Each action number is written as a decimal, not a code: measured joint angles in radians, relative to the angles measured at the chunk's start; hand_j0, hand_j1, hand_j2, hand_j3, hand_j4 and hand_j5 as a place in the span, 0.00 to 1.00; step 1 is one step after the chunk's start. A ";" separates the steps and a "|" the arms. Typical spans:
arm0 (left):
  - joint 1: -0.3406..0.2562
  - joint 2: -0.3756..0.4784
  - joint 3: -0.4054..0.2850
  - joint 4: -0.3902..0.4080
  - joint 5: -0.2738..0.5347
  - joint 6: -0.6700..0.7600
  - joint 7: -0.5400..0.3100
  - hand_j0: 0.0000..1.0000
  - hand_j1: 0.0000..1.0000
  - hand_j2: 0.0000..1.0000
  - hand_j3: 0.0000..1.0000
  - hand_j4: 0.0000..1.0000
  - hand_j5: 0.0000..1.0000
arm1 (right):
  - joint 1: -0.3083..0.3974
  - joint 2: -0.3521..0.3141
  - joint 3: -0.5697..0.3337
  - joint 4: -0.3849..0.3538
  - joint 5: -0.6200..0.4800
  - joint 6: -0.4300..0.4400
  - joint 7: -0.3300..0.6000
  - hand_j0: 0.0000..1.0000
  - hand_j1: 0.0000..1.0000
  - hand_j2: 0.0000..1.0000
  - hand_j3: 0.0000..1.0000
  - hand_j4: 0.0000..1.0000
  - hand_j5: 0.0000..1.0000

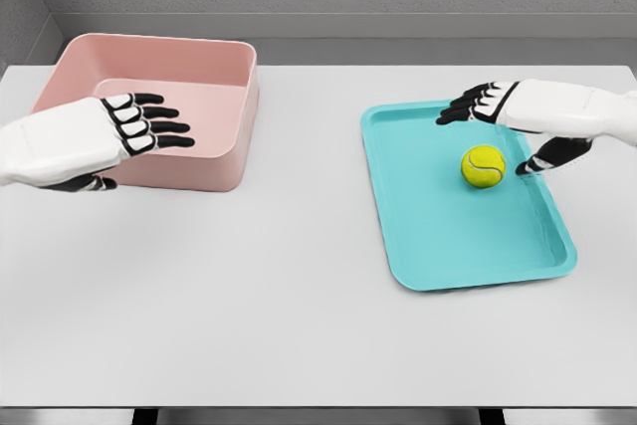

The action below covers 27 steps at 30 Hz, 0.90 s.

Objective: Put the tennis from the blue tray into the pink basket with both arms

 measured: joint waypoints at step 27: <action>0.000 -0.015 -0.025 -0.001 -0.007 0.000 0.000 1.00 1.00 1.00 1.00 1.00 1.00 | -0.014 0.208 0.078 0.385 0.171 -0.001 0.006 0.99 0.99 0.99 0.99 0.99 0.99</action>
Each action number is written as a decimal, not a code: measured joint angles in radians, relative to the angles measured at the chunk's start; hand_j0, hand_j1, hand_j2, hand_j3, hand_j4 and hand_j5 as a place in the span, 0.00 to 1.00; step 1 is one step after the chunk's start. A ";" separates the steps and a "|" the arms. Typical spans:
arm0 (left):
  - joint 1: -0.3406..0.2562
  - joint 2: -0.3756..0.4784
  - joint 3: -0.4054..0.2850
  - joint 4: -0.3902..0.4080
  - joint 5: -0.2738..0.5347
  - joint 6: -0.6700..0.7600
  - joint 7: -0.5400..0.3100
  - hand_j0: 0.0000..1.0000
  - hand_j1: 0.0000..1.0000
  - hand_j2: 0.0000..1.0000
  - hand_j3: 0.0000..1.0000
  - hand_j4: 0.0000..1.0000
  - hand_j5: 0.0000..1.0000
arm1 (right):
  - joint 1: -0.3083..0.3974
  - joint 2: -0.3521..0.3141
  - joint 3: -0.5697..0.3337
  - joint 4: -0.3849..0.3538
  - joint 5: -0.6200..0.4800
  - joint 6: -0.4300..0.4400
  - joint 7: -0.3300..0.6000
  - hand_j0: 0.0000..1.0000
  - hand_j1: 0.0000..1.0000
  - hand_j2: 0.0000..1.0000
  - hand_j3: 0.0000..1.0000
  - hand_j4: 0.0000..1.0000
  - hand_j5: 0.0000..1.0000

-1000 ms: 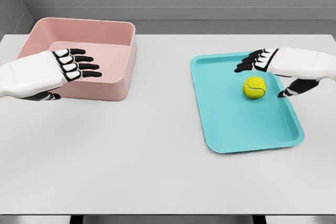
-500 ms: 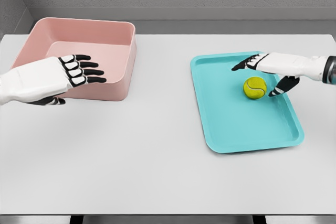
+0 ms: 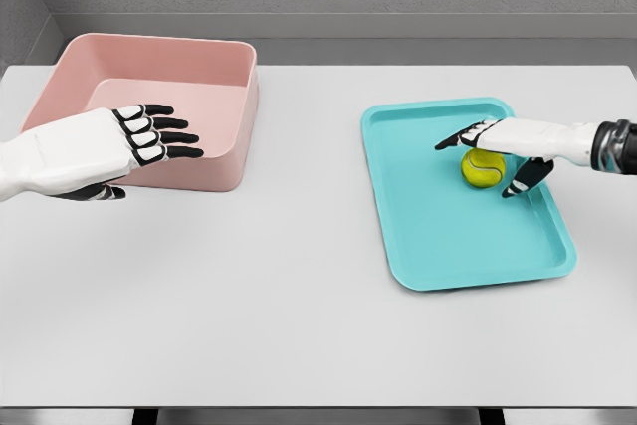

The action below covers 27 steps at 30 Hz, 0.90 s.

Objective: Put the tennis from the blue tray into the pink basket with both arms

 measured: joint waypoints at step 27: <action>0.000 0.003 0.000 -0.001 0.001 0.000 0.000 1.00 1.00 1.00 1.00 1.00 1.00 | 0.002 0.044 -0.001 0.066 0.057 0.001 0.000 0.61 0.61 0.61 0.61 0.61 0.61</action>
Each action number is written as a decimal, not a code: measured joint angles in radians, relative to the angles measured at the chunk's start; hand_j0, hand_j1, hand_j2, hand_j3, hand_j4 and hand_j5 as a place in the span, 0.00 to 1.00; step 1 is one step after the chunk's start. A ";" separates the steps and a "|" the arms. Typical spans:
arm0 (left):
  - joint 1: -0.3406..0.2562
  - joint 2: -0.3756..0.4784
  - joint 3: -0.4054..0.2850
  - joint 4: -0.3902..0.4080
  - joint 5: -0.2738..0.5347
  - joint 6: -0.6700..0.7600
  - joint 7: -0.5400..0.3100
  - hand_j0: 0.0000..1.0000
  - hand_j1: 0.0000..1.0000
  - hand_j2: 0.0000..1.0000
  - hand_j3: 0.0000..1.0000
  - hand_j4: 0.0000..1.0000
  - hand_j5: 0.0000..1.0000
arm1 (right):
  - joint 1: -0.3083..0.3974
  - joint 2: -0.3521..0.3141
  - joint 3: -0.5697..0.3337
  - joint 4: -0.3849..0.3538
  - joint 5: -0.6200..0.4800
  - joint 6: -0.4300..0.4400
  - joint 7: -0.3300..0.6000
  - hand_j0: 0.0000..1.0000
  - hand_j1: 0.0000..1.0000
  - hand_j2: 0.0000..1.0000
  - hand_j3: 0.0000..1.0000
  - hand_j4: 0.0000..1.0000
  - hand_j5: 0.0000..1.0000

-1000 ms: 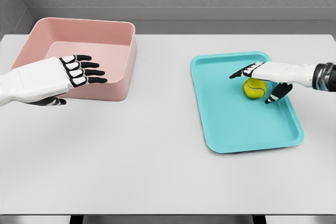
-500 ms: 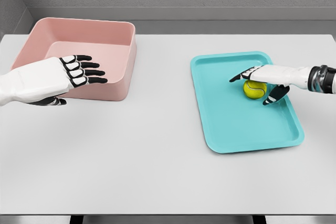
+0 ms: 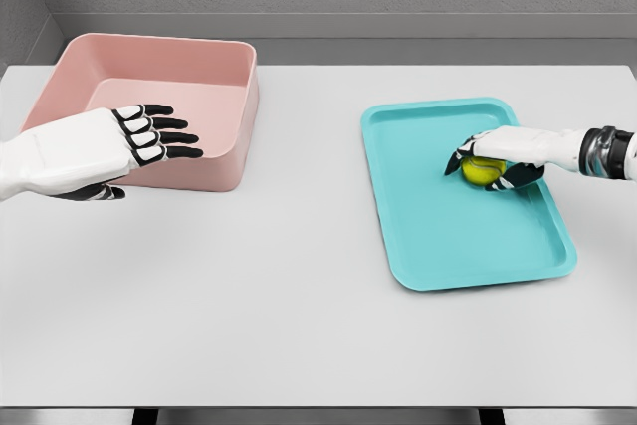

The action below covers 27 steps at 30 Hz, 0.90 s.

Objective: Put the tennis from the blue tray into the pink basket with both arms

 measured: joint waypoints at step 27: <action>-0.006 0.060 -0.007 0.000 -0.044 0.000 -0.135 1.00 1.00 1.00 1.00 1.00 1.00 | -0.011 -0.021 -0.015 -0.200 0.018 -0.002 0.000 0.51 0.51 0.51 0.51 0.51 0.51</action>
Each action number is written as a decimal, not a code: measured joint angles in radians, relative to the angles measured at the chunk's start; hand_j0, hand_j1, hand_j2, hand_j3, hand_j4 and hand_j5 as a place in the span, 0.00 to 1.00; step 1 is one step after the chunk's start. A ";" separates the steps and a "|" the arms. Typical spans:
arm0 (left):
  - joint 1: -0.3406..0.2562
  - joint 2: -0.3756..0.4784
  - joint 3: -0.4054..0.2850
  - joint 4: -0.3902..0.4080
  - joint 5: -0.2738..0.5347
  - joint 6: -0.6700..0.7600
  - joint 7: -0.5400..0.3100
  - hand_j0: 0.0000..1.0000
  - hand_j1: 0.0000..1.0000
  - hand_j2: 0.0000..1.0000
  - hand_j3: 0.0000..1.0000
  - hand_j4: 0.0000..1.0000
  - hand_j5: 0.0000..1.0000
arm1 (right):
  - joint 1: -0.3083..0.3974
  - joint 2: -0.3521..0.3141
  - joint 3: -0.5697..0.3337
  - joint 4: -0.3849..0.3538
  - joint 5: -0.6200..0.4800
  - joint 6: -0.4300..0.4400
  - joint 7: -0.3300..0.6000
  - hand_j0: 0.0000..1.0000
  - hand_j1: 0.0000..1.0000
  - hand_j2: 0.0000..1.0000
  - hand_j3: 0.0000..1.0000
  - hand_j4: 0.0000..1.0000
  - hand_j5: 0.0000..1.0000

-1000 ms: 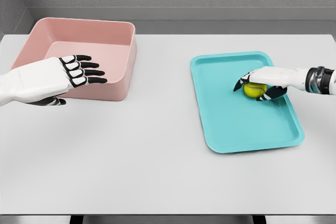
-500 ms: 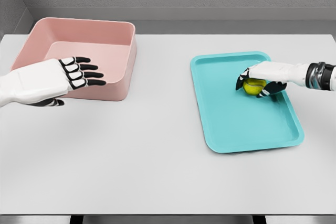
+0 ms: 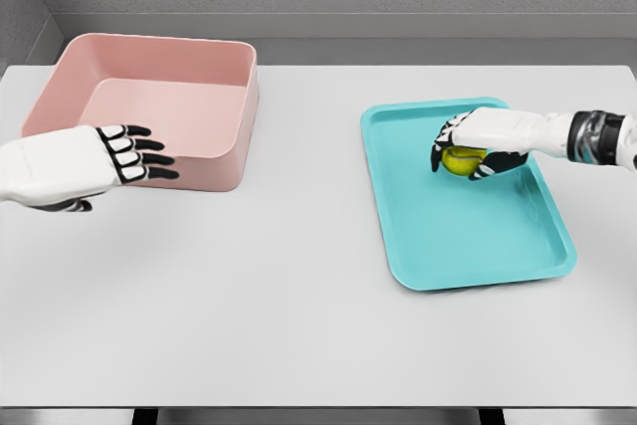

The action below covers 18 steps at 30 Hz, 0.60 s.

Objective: Put the tennis from the blue tray into the pink basket with both arms

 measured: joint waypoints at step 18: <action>0.002 0.010 -0.072 0.020 0.160 0.000 -0.030 1.00 1.00 1.00 1.00 1.00 1.00 | 0.015 0.009 0.019 -0.300 0.058 0.000 0.001 0.50 0.50 0.50 0.50 0.50 0.50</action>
